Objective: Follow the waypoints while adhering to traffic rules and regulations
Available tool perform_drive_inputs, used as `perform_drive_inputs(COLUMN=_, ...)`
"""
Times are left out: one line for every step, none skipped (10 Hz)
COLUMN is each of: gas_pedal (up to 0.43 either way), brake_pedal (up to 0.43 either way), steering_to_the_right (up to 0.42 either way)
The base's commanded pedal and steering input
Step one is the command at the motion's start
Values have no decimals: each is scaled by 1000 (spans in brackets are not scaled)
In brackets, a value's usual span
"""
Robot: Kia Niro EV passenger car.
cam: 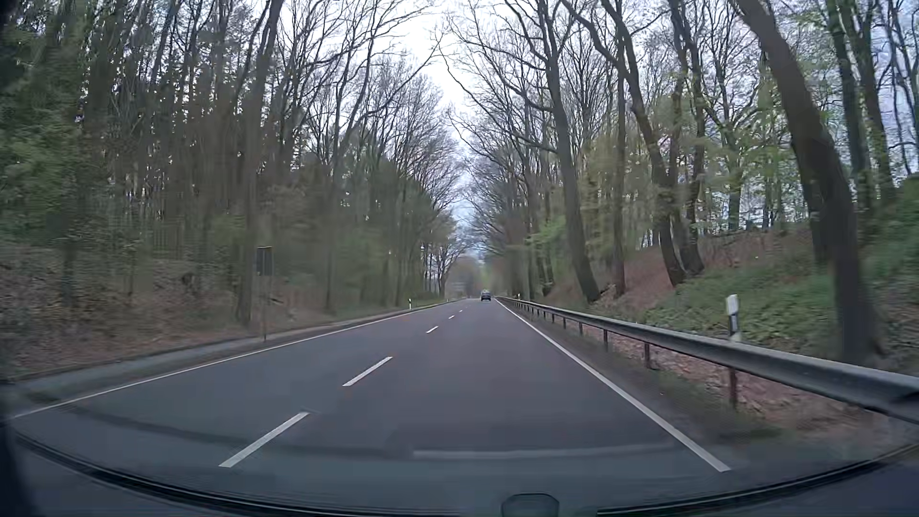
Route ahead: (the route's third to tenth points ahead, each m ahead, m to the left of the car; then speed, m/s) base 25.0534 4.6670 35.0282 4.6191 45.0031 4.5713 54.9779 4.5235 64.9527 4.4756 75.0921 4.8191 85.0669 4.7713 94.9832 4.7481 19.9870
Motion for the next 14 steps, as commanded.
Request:
perform_drive_inputs(gas_pedal=268, brake_pedal=0, steering_to_the_right=-1)
perform_drive_inputs(gas_pedal=268, brake_pedal=0, steering_to_the_right=-1)
perform_drive_inputs(gas_pedal=268, brake_pedal=0, steering_to_the_right=-1)
perform_drive_inputs(gas_pedal=268, brake_pedal=0, steering_to_the_right=-1)
perform_drive_inputs(gas_pedal=268, brake_pedal=0, steering_to_the_right=-1)
perform_drive_inputs(gas_pedal=268, brake_pedal=0, steering_to_the_right=-1)
perform_drive_inputs(gas_pedal=268, brake_pedal=0, steering_to_the_right=-1)
perform_drive_inputs(gas_pedal=268, brake_pedal=0, steering_to_the_right=-1)
perform_drive_inputs(gas_pedal=268, brake_pedal=0, steering_to_the_right=-1)
perform_drive_inputs(gas_pedal=268, brake_pedal=0, steering_to_the_right=-1)
perform_drive_inputs(gas_pedal=260, brake_pedal=0, steering_to_the_right=-1)
perform_drive_inputs(gas_pedal=248, brake_pedal=0, steering_to_the_right=-1)
perform_drive_inputs(gas_pedal=248, brake_pedal=0, steering_to_the_right=-1)
perform_drive_inputs(gas_pedal=248, brake_pedal=0, steering_to_the_right=-1)
